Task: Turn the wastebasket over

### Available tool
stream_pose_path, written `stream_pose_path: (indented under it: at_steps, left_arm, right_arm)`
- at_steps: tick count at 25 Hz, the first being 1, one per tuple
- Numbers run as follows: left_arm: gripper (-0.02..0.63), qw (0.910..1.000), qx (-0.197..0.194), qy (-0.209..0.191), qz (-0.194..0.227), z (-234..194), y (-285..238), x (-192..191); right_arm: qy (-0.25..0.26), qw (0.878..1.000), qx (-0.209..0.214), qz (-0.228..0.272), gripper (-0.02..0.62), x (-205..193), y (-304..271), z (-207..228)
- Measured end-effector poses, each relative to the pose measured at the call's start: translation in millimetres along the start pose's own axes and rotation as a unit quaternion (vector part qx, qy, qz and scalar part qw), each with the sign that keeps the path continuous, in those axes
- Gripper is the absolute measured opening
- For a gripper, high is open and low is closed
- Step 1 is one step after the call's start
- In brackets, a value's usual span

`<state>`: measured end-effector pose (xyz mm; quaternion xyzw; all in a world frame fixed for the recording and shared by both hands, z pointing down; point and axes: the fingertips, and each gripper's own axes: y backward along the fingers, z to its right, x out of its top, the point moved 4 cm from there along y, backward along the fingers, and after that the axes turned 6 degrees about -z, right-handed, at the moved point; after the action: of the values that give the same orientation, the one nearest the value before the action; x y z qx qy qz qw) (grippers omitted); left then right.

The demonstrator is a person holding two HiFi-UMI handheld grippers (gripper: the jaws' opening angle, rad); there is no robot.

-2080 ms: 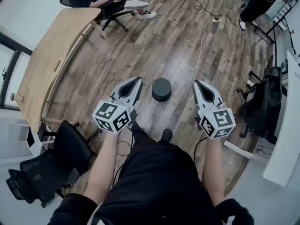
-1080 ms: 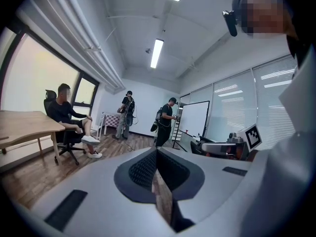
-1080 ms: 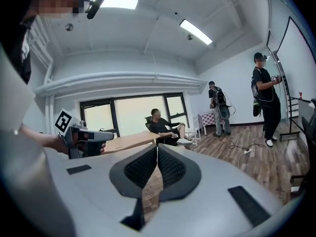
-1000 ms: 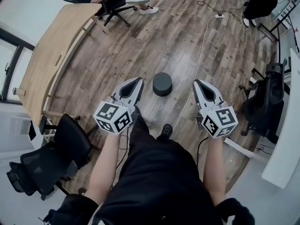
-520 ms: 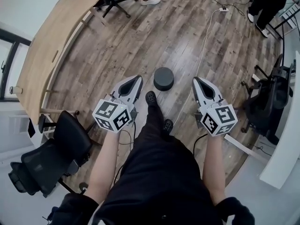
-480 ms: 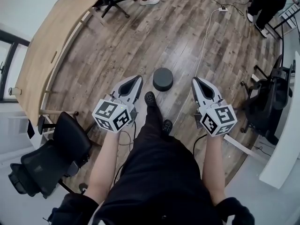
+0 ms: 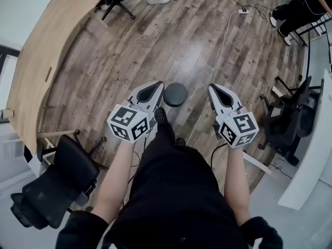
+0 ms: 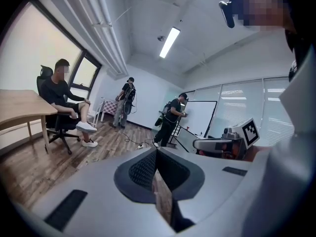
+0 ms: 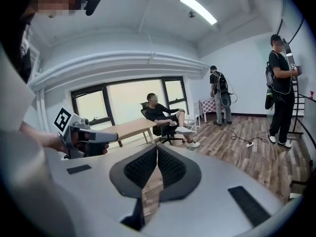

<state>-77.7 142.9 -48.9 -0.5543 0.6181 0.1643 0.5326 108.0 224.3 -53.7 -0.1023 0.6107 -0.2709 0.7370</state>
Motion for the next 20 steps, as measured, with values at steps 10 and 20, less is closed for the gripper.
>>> stream_pose_path:
  at_steps: [10,20]
  left_arm:
    - [0.017,0.9977,-0.037,0.031,-0.048,-46,-51,-14]
    - [0.015,0.9943,-0.001,0.071,-0.079,-59,-100,-37]
  right_arm:
    - [0.002,0.998,0.001,-0.071,0.034,-13,-57,3]
    - [0.01,0.99,0.046,-0.131,0.034,-24,-97,51]
